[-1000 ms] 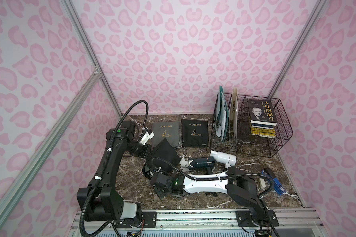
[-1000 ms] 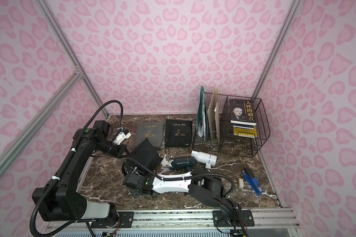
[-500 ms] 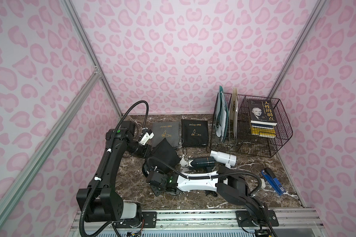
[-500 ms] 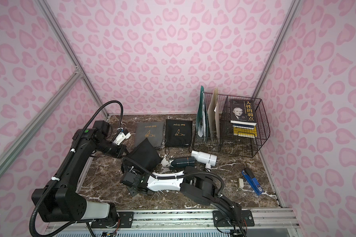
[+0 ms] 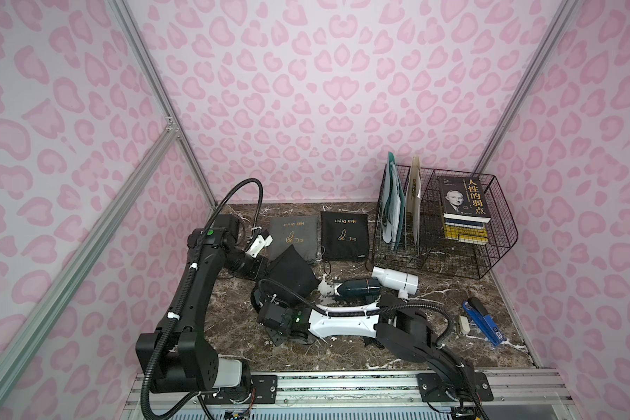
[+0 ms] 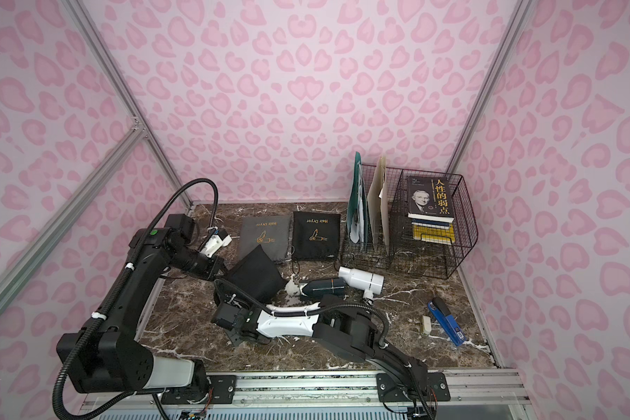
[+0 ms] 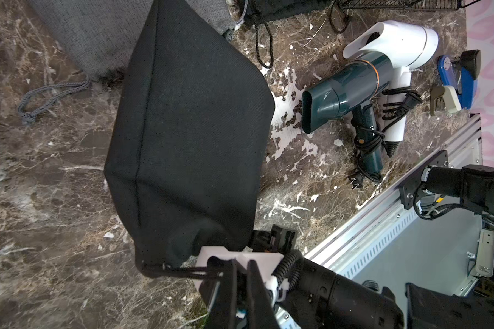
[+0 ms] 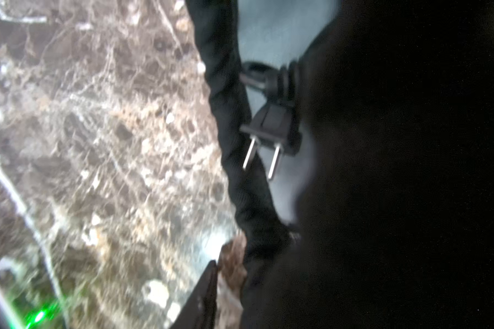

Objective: Pack away hair dryers
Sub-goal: Pull the drawstrings on both sides of the drawstring bag.

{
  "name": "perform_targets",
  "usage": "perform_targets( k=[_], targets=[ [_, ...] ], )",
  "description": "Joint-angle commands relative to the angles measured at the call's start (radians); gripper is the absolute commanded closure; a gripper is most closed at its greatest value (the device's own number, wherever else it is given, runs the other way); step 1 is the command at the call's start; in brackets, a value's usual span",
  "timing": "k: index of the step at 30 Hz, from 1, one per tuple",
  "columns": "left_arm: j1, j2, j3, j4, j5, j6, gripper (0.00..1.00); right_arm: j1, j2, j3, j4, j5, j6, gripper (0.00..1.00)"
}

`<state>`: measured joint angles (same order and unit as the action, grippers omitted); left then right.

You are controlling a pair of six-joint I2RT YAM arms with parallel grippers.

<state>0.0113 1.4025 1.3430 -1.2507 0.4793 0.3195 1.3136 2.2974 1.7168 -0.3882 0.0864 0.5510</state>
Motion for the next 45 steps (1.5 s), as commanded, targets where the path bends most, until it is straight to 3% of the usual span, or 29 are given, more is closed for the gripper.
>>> perform_targets(
  k=[1, 6, 10, 24, 33, 39, 45],
  targets=[
    [0.0, -0.004, 0.0, 0.007, 0.024, 0.013, 0.93, 0.006, 0.033, 0.0, -0.113, -0.004, -0.02, 0.75],
    [0.0, -0.005, 0.005, 0.007, 0.021, 0.014, 0.92, 0.016, 0.039, -0.009, -0.178, 0.04, -0.02, 0.85],
    [0.0, -0.004, 0.018, 0.006, 0.01, 0.015, 0.93, 0.026, 0.02, -0.037, -0.22, 0.112, -0.008, 1.0],
    [0.004, 0.018, 0.106, -0.013, -0.004, -0.011, 0.93, 0.048, -0.163, -0.205, -0.293, 0.303, 0.089, 1.0],
    [0.007, 0.009, 0.204, -0.039, 0.005, -0.022, 0.93, 0.05, -0.228, -0.181, -0.475, 0.493, 0.17, 1.0],
    [0.006, 0.003, 0.231, -0.05, 0.012, -0.033, 0.93, 0.034, -0.327, -0.196, -0.435, 0.479, 0.142, 1.0],
    [0.006, 0.003, 0.286, -0.067, 0.038, -0.054, 0.93, 0.002, -0.505, -0.265, -0.26, 0.351, 0.06, 1.0]
  ],
)
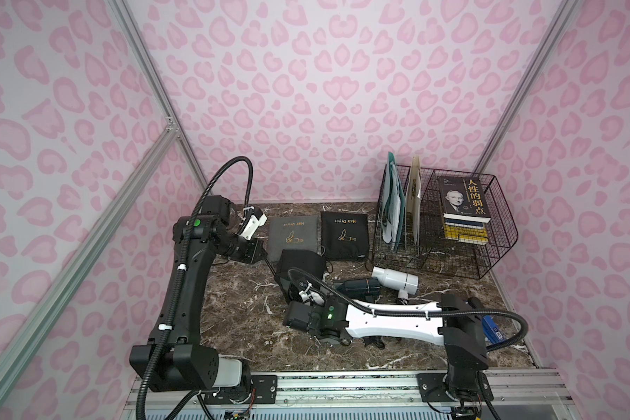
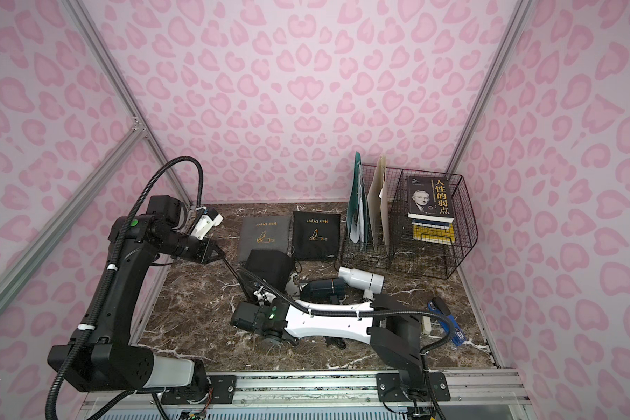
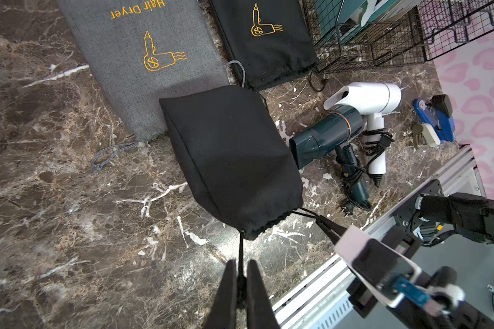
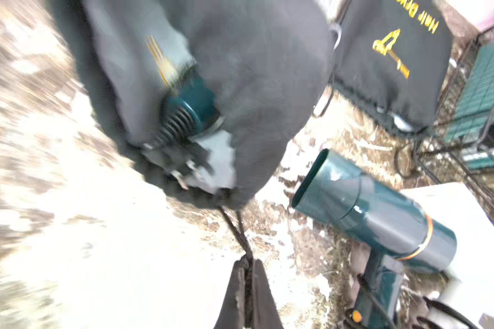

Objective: Pack away hair dryers
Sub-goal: Pull the drawstrings on both sides of the drawstring bag.

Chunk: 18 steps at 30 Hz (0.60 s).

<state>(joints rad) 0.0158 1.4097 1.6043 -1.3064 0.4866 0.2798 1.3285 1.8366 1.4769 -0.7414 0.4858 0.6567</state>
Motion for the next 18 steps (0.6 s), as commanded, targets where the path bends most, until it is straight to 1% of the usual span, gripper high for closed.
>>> perform_targets(
  k=[1, 3, 7, 13, 18],
  targets=[
    [0.002, -0.005, 0.033, -0.013, 0.034, -0.018, 0.93, -0.023, -0.068, -0.038, 0.111, -0.065, -0.051, 1.0],
    [0.002, -0.003, 0.056, -0.017, 0.044, -0.026, 0.93, -0.044, -0.111, -0.057, 0.142, -0.091, -0.069, 1.0],
    [0.001, 0.0, 0.102, -0.027, 0.059, -0.039, 0.93, -0.076, -0.143, -0.053, 0.145, -0.119, -0.124, 1.0],
    [0.001, 0.009, 0.189, -0.046, 0.039, -0.043, 0.93, -0.135, -0.19, -0.076, 0.177, -0.224, -0.193, 1.0],
    [0.001, 0.015, 0.258, -0.057, 0.042, -0.058, 0.92, -0.191, -0.25, -0.091, 0.176, -0.221, -0.213, 1.0]
  ],
)
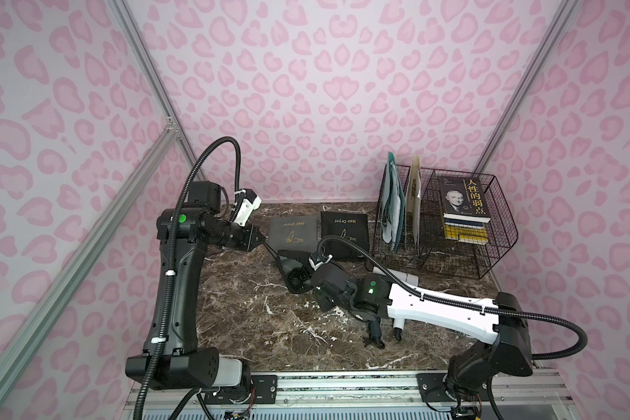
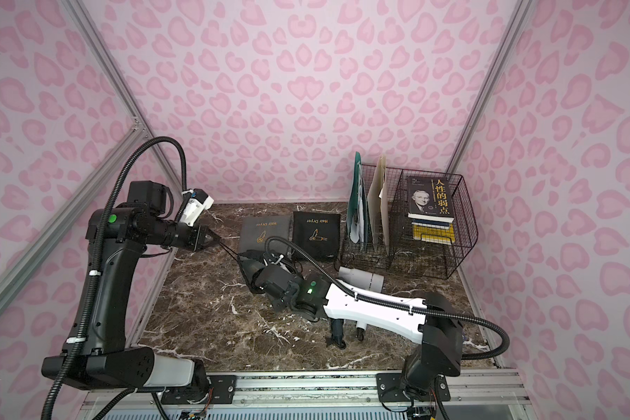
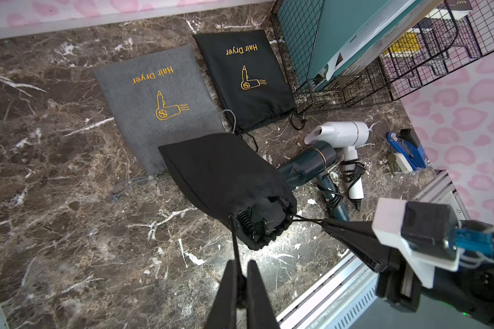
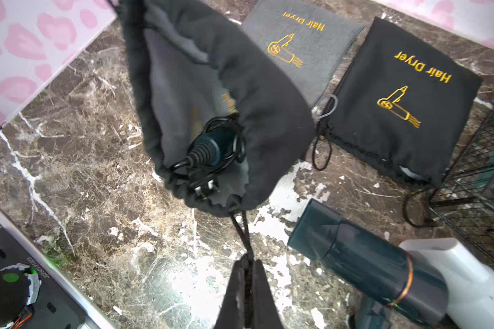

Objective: Pack away hair dryers
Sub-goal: Pull the drawstrings on both sides of the drawstring bag.

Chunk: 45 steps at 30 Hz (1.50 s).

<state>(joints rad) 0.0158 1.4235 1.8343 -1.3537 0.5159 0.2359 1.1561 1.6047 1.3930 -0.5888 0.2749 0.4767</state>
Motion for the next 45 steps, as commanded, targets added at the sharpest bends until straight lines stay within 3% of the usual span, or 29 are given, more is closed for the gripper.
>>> perform_targets(
  k=[1, 7, 18, 23, 30, 39, 45],
  targets=[
    [0.001, 0.002, 0.04, -0.011, 0.019, -0.019, 0.92, -0.038, -0.03, -0.012, 0.026, -0.017, -0.038, 1.0],
    [0.003, 0.003, 0.088, -0.031, 0.058, -0.042, 0.92, -0.108, -0.056, -0.02, 0.034, -0.009, -0.071, 1.0],
    [0.001, -0.086, 0.109, -0.06, 0.082, -0.051, 0.93, -0.173, -0.015, -0.003, 0.005, 0.24, -0.068, 1.0],
    [0.001, -0.153, 0.065, -0.061, 0.09, -0.065, 0.95, -0.212, 0.004, 0.017, -0.009, 0.349, -0.069, 1.0],
    [0.002, -0.255, -0.053, -0.052, 0.054, -0.051, 0.97, -0.27, -0.03, -0.005, 0.074, 0.387, -0.061, 1.0],
    [0.002, -0.374, -0.179, -0.045, -0.076, 0.07, 0.98, -0.365, -0.09, -0.005, 0.151, 0.4, -0.106, 1.0],
    [0.002, -0.392, -0.198, -0.071, -0.103, 0.183, 0.98, -0.423, -0.113, 0.027, 0.147, 0.417, -0.148, 1.0]
  ],
)
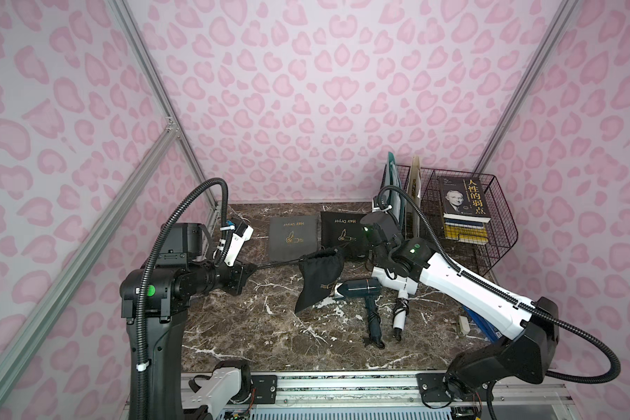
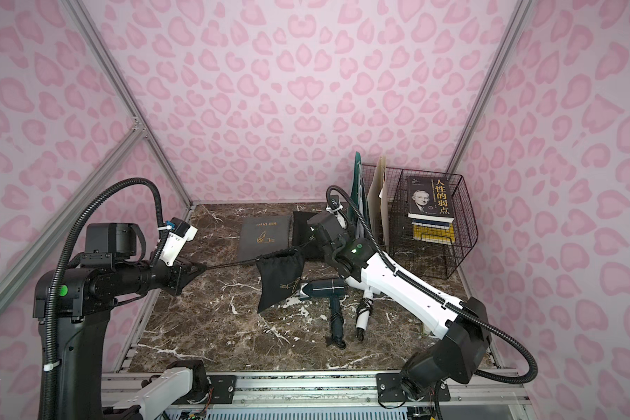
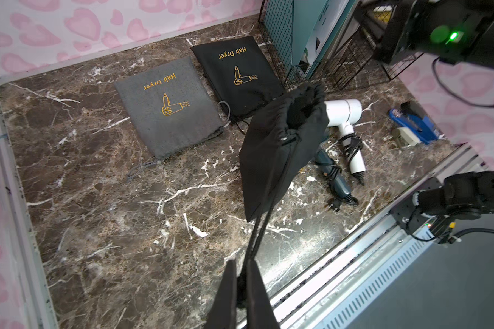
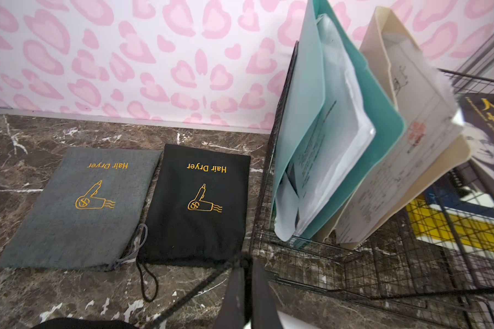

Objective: Pack away hair dryers
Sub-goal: Pull the drawstrings on both sides of the drawstring bag.

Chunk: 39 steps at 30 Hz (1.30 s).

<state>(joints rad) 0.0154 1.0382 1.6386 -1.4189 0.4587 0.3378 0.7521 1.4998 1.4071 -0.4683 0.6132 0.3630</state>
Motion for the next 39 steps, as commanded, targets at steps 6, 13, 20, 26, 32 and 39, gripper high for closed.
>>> perform_targets(
  k=[6, 13, 20, 26, 32, 39],
  targets=[
    [0.002, -0.022, -0.015, -0.022, -0.076, 0.176, 0.98, -0.059, -0.021, 0.03, 0.013, 0.112, -0.072, 1.0],
    [0.002, -0.054, -0.058, -0.054, -0.101, 0.306, 0.99, -0.101, -0.06, -0.001, 0.024, 0.151, -0.103, 1.0],
    [0.004, -0.073, -0.11, -0.024, -0.121, 0.321, 0.98, -0.175, -0.1, -0.022, 0.034, 0.146, -0.125, 1.0],
    [0.005, -0.078, -0.117, -0.009, -0.125, 0.316, 0.98, -0.235, -0.132, -0.037, 0.039, 0.132, -0.139, 1.0],
    [0.005, -0.089, -0.118, -0.01, -0.137, 0.314, 0.98, -0.295, -0.166, -0.098, 0.055, 0.12, -0.145, 1.0],
    [0.006, -0.099, -0.126, -0.011, -0.15, 0.317, 0.99, -0.347, -0.191, -0.109, 0.057, 0.104, -0.159, 1.0]
  ],
)
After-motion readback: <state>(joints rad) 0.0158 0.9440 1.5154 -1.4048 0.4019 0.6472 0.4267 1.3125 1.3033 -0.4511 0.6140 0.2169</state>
